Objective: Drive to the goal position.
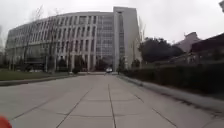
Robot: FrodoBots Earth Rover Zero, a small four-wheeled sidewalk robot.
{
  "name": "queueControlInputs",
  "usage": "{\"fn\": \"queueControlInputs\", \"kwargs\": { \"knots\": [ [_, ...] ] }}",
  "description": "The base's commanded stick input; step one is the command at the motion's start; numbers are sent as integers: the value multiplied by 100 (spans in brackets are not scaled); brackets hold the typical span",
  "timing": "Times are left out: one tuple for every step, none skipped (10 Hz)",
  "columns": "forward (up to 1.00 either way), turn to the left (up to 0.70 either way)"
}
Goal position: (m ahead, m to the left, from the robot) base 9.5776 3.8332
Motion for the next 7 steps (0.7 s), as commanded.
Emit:
{"fn": "queueControlInputs", "kwargs": {
  "knots": [
    [70,0],
    [70,0],
    [70,0],
    [70,0],
    [70,0],
    [70,0],
    [70,0]
  ]
}}
